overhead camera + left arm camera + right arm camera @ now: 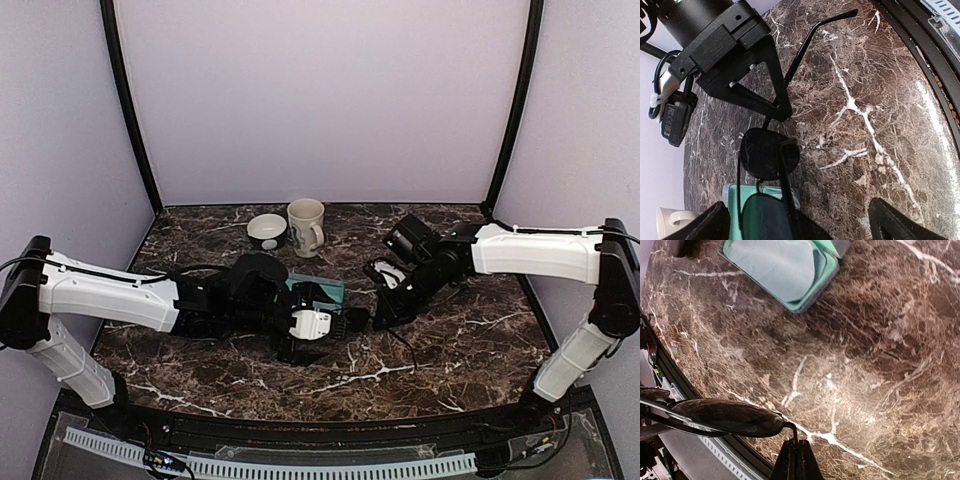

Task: Organize the sunglasses
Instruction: Pass from the right arm to the left

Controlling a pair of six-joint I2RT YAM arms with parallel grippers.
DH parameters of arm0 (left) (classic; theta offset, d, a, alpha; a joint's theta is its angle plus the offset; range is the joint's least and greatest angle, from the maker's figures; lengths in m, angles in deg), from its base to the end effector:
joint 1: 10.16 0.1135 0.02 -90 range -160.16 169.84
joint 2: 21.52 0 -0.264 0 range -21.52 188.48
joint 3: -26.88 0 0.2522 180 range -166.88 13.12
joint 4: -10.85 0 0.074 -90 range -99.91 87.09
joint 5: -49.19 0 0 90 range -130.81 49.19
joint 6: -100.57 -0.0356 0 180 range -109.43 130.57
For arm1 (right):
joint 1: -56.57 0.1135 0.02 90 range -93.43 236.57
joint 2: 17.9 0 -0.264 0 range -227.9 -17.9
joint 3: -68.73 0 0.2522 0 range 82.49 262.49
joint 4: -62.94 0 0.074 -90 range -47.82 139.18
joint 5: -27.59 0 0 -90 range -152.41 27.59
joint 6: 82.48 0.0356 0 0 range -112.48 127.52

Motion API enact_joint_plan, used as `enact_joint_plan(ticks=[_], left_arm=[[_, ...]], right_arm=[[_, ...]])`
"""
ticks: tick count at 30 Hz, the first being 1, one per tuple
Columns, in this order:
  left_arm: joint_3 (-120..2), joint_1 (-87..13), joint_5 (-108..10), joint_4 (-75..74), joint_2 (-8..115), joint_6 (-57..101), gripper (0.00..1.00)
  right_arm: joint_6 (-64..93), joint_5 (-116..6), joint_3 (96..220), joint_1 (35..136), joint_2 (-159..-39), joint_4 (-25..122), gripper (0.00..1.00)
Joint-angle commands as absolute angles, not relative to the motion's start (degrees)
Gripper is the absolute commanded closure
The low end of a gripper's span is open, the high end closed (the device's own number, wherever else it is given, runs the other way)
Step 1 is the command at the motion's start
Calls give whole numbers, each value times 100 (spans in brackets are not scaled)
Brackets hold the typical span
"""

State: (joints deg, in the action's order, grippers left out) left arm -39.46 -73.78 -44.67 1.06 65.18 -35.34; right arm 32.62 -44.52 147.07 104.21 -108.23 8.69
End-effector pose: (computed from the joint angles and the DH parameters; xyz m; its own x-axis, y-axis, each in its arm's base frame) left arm 0.1471 -0.3020 0.2343 0.5053 0.5940 -0.6259 0.8002 -0.0510 0.5976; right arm 0.2019 0.2377 0.2264 -0.8921 -0.3792 -0.2456 -0.4507 0.7847 0.4255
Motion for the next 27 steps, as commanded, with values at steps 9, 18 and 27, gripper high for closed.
enact_joint_plan(ticks=[9,18,27], left_arm=[[-4266,-7394,-4256,470,6579,-2018,3],[-4544,-6870,-5067,-42,6609,284,4],[-4395,-6542,-6027,-324,6597,1478,14]], right_arm=[[3268,-4683,14894,10500,-10780,1145,100],[3315,-5179,14739,10670,-10617,1360,100],[3432,-5271,14494,10693,-10444,1643,100]])
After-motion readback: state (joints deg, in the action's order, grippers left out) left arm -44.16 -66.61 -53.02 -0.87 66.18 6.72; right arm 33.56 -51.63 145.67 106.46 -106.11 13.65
